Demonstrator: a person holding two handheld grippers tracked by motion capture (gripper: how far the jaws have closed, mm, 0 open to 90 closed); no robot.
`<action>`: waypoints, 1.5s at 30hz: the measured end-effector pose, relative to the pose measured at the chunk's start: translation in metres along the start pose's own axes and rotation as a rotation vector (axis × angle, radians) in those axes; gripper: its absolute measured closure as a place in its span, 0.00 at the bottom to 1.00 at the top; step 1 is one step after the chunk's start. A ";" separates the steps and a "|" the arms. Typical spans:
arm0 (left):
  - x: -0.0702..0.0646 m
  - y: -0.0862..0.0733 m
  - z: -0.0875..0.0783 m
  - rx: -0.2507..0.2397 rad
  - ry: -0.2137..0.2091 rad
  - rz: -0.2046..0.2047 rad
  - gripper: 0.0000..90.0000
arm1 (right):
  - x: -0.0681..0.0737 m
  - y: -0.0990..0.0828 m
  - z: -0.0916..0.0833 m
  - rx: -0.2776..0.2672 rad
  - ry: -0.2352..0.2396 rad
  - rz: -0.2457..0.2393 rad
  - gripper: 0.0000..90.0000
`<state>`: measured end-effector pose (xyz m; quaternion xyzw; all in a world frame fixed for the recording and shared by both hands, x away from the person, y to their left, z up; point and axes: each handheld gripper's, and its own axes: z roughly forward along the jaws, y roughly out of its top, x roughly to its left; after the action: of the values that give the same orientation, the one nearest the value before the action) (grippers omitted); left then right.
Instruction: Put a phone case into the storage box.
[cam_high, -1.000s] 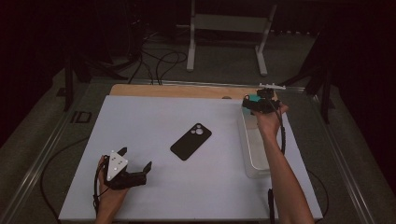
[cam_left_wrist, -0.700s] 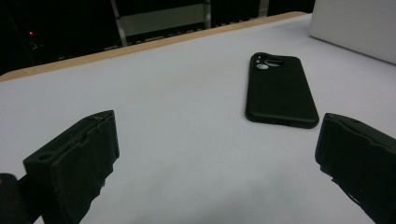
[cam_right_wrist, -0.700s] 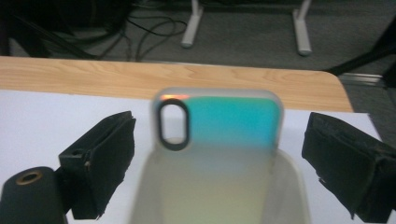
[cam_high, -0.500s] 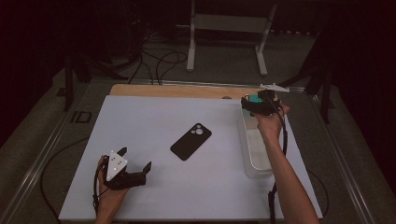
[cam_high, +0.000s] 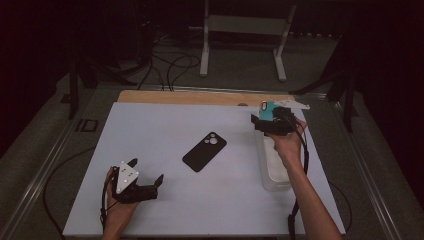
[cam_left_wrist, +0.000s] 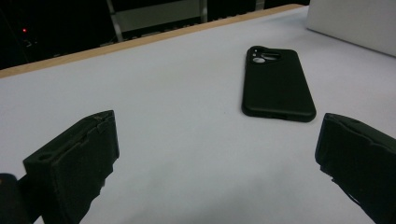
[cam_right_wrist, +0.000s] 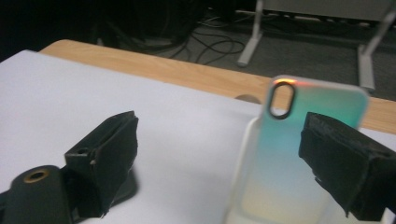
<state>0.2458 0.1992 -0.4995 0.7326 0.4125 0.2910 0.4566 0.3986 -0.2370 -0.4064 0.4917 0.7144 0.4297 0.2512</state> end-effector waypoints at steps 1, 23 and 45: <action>0.000 0.000 0.000 0.007 -0.002 0.004 0.00 | 0.003 -0.002 -0.003 -0.001 0.011 -0.008 0.13; 0.001 0.001 -0.001 0.001 -0.016 -0.014 0.00 | 0.046 -0.060 -0.058 -0.098 0.150 -0.075 0.11; 0.007 0.015 -0.018 -0.063 -0.075 -0.047 0.00 | 0.050 -0.122 -0.084 -0.215 0.162 -0.132 0.11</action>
<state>0.2403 0.2096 -0.4782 0.7184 0.4029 0.2654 0.5012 0.2541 -0.2402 -0.4665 0.3777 0.7129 0.5248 0.2715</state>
